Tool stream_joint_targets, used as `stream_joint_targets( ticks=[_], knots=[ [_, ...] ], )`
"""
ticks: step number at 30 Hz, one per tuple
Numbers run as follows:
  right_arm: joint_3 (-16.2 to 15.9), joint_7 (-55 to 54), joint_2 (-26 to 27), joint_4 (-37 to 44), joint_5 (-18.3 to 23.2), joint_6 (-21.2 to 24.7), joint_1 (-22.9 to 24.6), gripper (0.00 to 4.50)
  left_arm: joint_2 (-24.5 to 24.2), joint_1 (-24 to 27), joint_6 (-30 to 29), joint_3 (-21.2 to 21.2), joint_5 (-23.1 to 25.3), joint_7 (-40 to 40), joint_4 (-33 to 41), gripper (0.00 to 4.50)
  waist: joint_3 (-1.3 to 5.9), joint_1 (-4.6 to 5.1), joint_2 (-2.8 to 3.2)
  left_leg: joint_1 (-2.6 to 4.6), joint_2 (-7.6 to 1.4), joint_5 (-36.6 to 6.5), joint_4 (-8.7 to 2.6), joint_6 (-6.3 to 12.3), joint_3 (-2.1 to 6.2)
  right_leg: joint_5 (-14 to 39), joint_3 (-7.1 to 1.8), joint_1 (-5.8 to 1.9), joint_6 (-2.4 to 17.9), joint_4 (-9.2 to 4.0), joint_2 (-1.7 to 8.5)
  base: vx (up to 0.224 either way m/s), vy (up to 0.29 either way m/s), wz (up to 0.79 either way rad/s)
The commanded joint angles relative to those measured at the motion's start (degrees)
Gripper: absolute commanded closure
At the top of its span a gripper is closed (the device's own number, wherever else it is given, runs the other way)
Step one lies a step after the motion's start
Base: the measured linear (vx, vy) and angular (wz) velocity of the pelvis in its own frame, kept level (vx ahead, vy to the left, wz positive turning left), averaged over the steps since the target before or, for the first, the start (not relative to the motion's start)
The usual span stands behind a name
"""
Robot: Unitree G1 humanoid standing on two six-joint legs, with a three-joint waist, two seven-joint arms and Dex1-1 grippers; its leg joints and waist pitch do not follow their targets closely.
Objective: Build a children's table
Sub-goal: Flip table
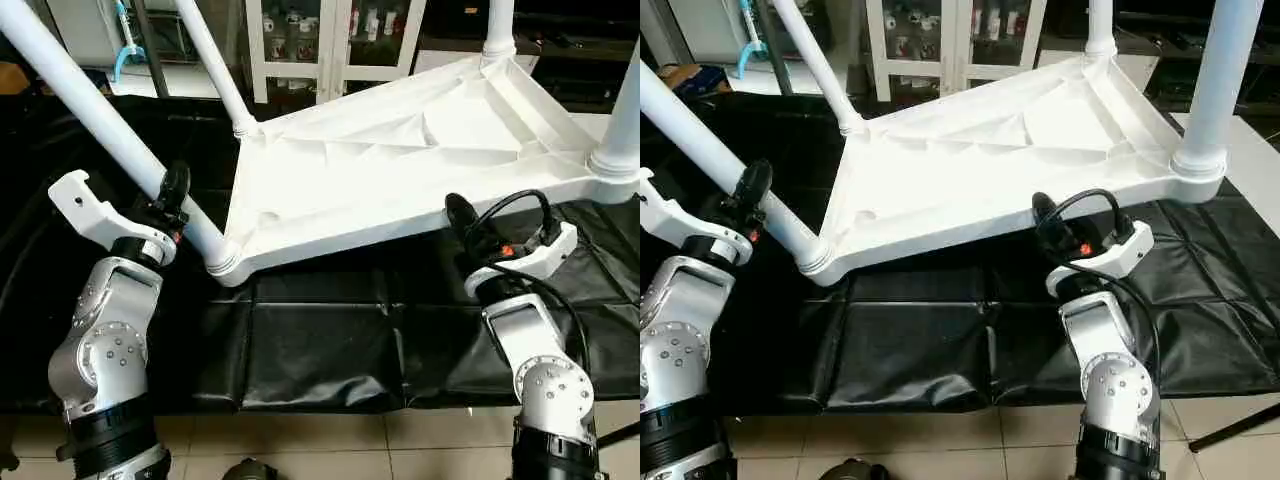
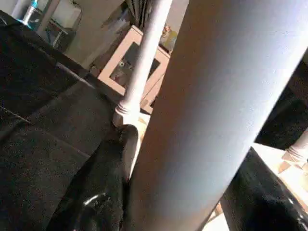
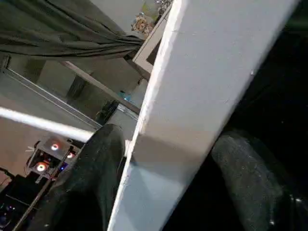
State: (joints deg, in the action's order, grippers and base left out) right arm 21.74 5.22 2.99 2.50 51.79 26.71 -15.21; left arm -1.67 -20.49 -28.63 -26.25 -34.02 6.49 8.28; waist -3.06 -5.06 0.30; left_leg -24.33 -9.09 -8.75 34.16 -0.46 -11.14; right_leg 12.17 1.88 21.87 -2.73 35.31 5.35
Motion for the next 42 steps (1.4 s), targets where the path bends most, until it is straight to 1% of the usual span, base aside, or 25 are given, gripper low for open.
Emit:
stream_joint_targets(
  ticks=[1,7,15,17,18,19,20,21,22,23,24,26,27,28,30,31,32,33,34,35,38,40,41,42],
  knots=[
    [0.1,1.1,-1.0,0.1,0.8,-0.8,-1.4,1.75,1.8,-1.3,0.5,0.2,-6.8,1.1,4.1,2.26,4.60,0.23,-0.32,2.83,-3.38,-7.2,-3.80,-1.37,1.55,-2.4,-1.25,-1.24,7.2,-2.97,2.34,0.000,0.000,0.00],
    [-0.3,2.5,-2.1,-0.3,0.2,-0.7,-1.6,2.26,1.6,-1.0,0.6,0.2,-6.7,1.4,4.2,2.26,4.64,0.14,-0.39,2.72,-3.37,-6.7,-3.68,-0.90,1.50,-2.7,-1.24,-1.27,7.4,-2.95,2.40,0.000,0.000,0.00],
    [-0.9,3.7,-3.1,-0.2,-1.0,-0.2,-1.1,2.35,1.5,-0.6,0.8,0.4,-6.5,1.8,4.0,2.26,4.63,0.14,-0.41,2.78,-3.42,-6.7,-3.64,-0.73,1.45,-2.0,-1.24,-1.18,7.7,-2.98,2.35,0.000,0.000,0.00],
    [-2.0,3.8,-4.1,-0.2,-2.8,-0.1,-0.9,2.35,1.5,-0.5,0.8,0.6,-6.4,2.0,4.1,2.26,4.66,0.15,-0.40,2.79,-3.41,-6.4,-3.59,-0.80,1.44,-2.2,-1.22,-1.21,7.6,-2.96,2.31,0.000,0.000,0.00],
    [-2.1,3.7,-4.2,-0.2,-3.1,-0.2,-1.0,1.79,1.5,-0.4,0.8,0.6,-6.4,2.1,4.2,2.26,4.66,0.15,-0.43,2.77,-3.40,-6.3,-3.58,-0.80,1.45,-2.4,-1.23,-1.25,7.6,-2.93,2.30,0.000,0.000,0.00],
    [-1.8,3.6,-4.1,-0.3,-2.9,-0.3,-1.2,1.65,1.5,-0.4,0.9,0.7,-6.4,2.1,4.3,2.26,4.66,0.15,-0.43,2.76,-3.40,-6.4,-3.56,-0.76,1.41,-2.4,-1.25,-1.22,7.6,-2.94,2.35,0.000,0.000,0.00],
    [-1.1,3.6,-4.0,-0.4,-1.7,-0.1,-1.5,1.65,1.5,-0.4,0.9,0.7,-6.5,2.2,4.3,2.26,4.66,0.11,-0.44,2.75,-3.39,-6.6,-3.55,-0.82,1.40,-2.1,-1.24,-1.27,7.6,-2.99,2.36,0.000,0.000,0.00],
    [-1.0,3.6,-4.1,-0.5,-1.6,-0.1,-1.7,1.63,1.5,-0.4,0.9,0.7,-6.6,2.2,4.3,2.26,4.66,0.09,-0.42,2.78,-3.41,-6.5,-3.55,-0.82,1.41,-2.1,-1.23,-1.26,7.7,-2.98,2.36,0.000,0.000,0.00],
    [-0.7,3.7,-4.4,-0.8,-1.4,0.1,-2.0,1.37,1.6,-0.3,0.9,0.8,-6.6,2.3,4.3,2.26,4.63,0.17,-0.46,2.72,-3.39,-6.5,-3.55,-0.79,1.39,-2.1,-1.25,-1.23,7.7,-2.98,2.32,0.000,0.000,0.00],
    [-0.6,3.8,-4.5,-1.0,-1.3,0.3,-2.2,1.25,1.5,-0.3,1.0,0.8,-6.7,2.2,4.4,2.26,4.63,0.15,-0.47,2.72,-3.39,-6.6,-3.55,-0.80,1.38,-1.9,-1.25,-1.24,7.7,-2.99,2.34,0.000,0.000,0.00],
    [-0.4,3.7,-4.6,-1.2,-1.1,0.5,-2.4,1.25,1.6,-0.3,1.0,0.8,-6.7,2.2,4.4,2.26,4.63,0.16,-0.58,2.70,-3.38,-6.8,-3.55,-0.68,1.38,-1.6,-1.25,-1.29,7.8,-2.99,2.39,0.000,0.000,0.00],
    [0.6,2.9,-4.7,-1.9,0.1,1.2,-3.3,1.16,1.7,-0.4,1.1,0.8,-6.9,2.0,4.5,2.26,4.61,0.22,-0.50,2.70,-3.40,-7.1,-3.58,-0.76,1.40,-0.9,-1.21,-1.25,7.8,-3.02,2.37,0.000,0.000,0.00],
    [1.3,2.2,-4.6,-2.4,1.2,2.0,-3.7,1.07,1.8,-0.4,1.2,0.7,-6.9,1.9,4.5,2.26,4.64,0.25,-0.47,2.79,-3.44,-7.2,-3.56,-0.81,1.41,-0.9,-1.21,-1.21,7.8,-2.96,2.35,0.000,0.000,0.00],
    [1.9,1.3,-4.6,-2.8,2.4,2.8,-4.1,0.83,1.9,-0.4,1.3,0.7,-7.0,1.8,4.5,2.26,4.62,0.30,-0.49,2.76,-3.41,-7.1,-3.57,-0.78,1.43,-0.9,-1.18,-1.22,7.9,-2.97,2.29,0.000,0.000,0.00],
    [2.7,-0.1,-4.4,-3.2,4.4,3.7,-4.6,0.74,1.9,-0.4,1.4,0.5,-6.9,1.5,4.5,2.26,4.66,0.22,-0.47,2.85,-3.41,-6.7,-3.49,-0.64,1.35,-1.6,-1.22,-1.16,7.8,-2.93,2.31,0.000,0.000,0.00],
    [3.1,-0.4,-4.3,-3.4,5.3,4.3,-4.7,0.64,2.0,-0.4,1.5,0.4,-7.1,1.4,4.5,2.26,4.72,0.20,-0.60,2.82,-3.42,-6.3,-3.42,-0.51,1.34,-2.2,-1.20,-1.19,7.8,-2.89,2.28,0.000,0.000,0.00],
    [3.1,-0.4,-4.3,-3.4,5.3,4.3,-4.7,0.64,2.0,-0.4,1.5,0.4,-7.1,1.4,4.5,2.26,4.71,0.12,-0.56,2.80,-3.41,-6.1,-3.41,-0.33,1.30,-2.4,-1.20,-1.19,7.8,-2.87,2.36,0.000,0.000,0.00],
    [3.4,-0.5,-4.3,-3.6,6.2,4.6,-4.8,0.64,2.0,-0.4,1.5,0.4,-7.1,1.4,4.6,2.26,4.74,0.12,-0.56,2.75,-3.39,-5.9,-3.37,-0.25,1.31,-2.5,-1.19,-1.24,7.8,-2.83,2.33,0.000,0.000,0.00],
    [3.4,-0.1,-4.4,-3.6,6.4,4.9,-4.7,0.64,1.9,-0.3,1.5,0.4,-7.2,1.4,4.7,2.26,4.75,0.10,-0.52,2.72,-3.41,-5.7,-3.37,-0.22,1.33,-2.6,-1.16,-1.25,7.8,-2.84,2.34,0.000,0.000,0.00],
    [3.3,0.0,-4.5,-3.6,6.3,4.9,-4.7,0.55,1.9,-0.3,1.4,0.4,-7.2,1.4,4.7,2.26,4.76,0.08,-0.52,2.74,-3.42,-5.6,-3.36,-0.28,1.31,-2.6,-1.15,-1.21,7.7,-2.83,2.31,0.000,0.000,0.00],
    [3.2,0.5,-4.6,-3.7,6.7,5.9,-4.8,0.55,1.9,-0.4,1.5,0.3,-7.3,1.4,4.5,2.26,4.69,0.07,-0.55,2.77,-3.41,-6.3,-3.41,-0.58,1.26,-1.7,-1.19,-1.19,7.7,-2.94,2.36,0.000,0.000,0.00],
    [3.0,1.1,-5.0,-3.7,6.6,6.7,-4.8,0.55,1.9,-0.4,1.6,0.2,-7.2,1.3,4.5,2.26,4.65,0.11,-0.52,2.80,-3.44,-7.1,-3.51,-1.07,1.29,-0.4,-1.17,-1.15,7.4,-3.05,2.34,0.000,0.000,0.00],
    [3.0,1.2,-5.0,-3.6,6.8,6.9,-4.9,0.55,1.9,-0.4,1.6,0.2,-7.2,1.3,4.5,2.26,4.65,0.07,-0.39,2.87,-3.48,-7.4,-3.59,-1.47,1.32,0.0,-1.15,-1.08,7.3,-3.06,2.32,0.000,0.000,0.00],
    [3.0,1.2,-5.0,-3.6,6.8,6.9,-4.9,0.72,2.0,-0.5,1.6,0.1,-7.3,1.3,4.5,2.26,4.65,0.07,-0.39,2.87,-3.48,-7.4,-3.59,-1.47,1.32,0.0,-1.15,-1.08,7.3,-3.06,2.32,0.000,0.000,0.00]
  ],
)
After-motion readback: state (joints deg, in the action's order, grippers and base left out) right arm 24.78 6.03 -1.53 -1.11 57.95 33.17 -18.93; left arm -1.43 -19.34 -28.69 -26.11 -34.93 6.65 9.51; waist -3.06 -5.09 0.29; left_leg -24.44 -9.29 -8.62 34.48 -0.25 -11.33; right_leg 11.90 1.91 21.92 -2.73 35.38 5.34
